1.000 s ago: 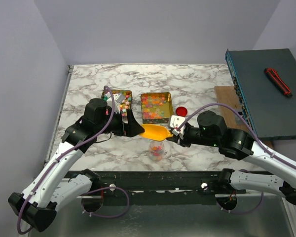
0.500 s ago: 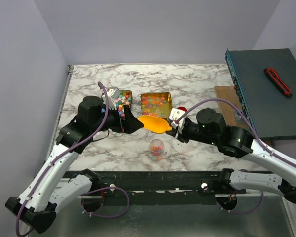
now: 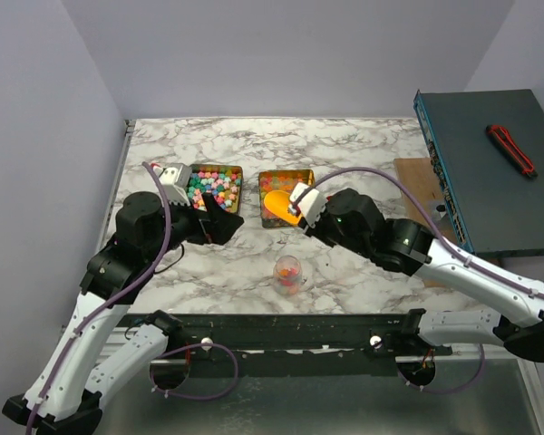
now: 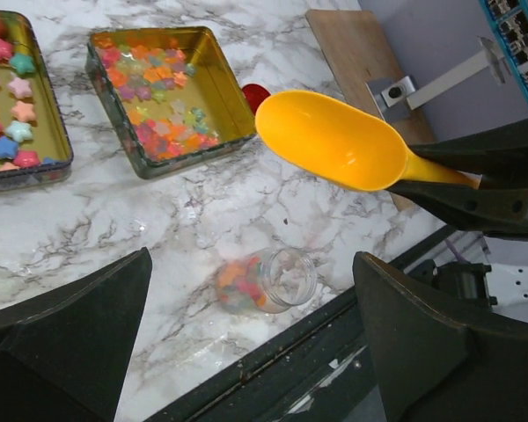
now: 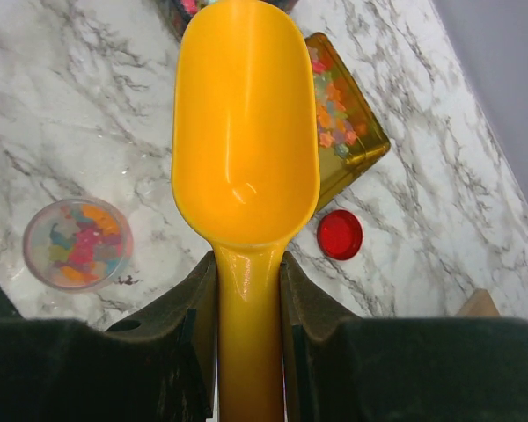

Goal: Pack the candies
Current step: Scoop the fake candies from the storage box.

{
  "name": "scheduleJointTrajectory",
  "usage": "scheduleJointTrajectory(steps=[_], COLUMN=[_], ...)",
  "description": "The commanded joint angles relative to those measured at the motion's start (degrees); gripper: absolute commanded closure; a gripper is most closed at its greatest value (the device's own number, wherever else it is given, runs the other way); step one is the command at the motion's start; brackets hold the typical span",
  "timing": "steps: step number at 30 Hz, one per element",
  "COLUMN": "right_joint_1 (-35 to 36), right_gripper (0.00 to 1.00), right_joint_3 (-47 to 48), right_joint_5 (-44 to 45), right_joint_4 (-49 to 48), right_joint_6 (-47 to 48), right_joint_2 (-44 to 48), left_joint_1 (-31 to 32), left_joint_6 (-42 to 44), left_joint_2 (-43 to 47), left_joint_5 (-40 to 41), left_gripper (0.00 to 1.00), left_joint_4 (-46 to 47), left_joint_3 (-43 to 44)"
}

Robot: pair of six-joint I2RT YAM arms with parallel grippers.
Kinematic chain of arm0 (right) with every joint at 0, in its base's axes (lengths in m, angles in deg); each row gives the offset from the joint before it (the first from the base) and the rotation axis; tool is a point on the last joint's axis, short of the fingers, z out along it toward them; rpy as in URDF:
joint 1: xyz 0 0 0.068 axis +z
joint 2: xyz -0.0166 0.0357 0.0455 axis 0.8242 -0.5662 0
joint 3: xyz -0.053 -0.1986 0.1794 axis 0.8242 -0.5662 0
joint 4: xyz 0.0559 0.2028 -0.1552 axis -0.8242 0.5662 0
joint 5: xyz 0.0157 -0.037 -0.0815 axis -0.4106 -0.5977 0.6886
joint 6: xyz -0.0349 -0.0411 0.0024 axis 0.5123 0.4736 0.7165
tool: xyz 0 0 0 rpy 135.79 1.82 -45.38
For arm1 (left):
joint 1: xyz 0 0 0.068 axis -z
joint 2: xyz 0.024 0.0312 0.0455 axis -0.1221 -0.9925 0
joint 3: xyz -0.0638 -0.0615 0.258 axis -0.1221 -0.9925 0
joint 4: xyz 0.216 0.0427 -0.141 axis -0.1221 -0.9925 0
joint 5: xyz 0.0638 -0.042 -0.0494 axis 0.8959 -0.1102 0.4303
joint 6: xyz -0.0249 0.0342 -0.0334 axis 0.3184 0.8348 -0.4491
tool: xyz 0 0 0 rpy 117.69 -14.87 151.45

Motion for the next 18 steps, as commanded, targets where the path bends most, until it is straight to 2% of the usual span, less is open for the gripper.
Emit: scheduleJointTrajectory(steps=[1,11,18], right_joint_1=[0.0,-1.4,-1.9], right_gripper=[0.99,0.99,0.99], right_joint_3=[3.8,13.8,21.5], right_joint_5=[8.6,16.7,22.3], right_joint_4=[2.4,12.5,22.0], right_joint_6=[1.4,2.4,1.7], right_joint_2=[-3.2,-15.4,-24.6], left_joint_1=[-0.2,-0.3,-0.4], left_joint_6=[2.6,4.6,6.1], left_joint_2=[2.4,7.9,11.7], left_joint_5=[5.3,8.4,7.1], left_gripper=[0.01,0.01,0.01], left_joint_4=[-1.9,-2.0,-1.9], left_joint_3=[-3.1,-11.0,-15.7])
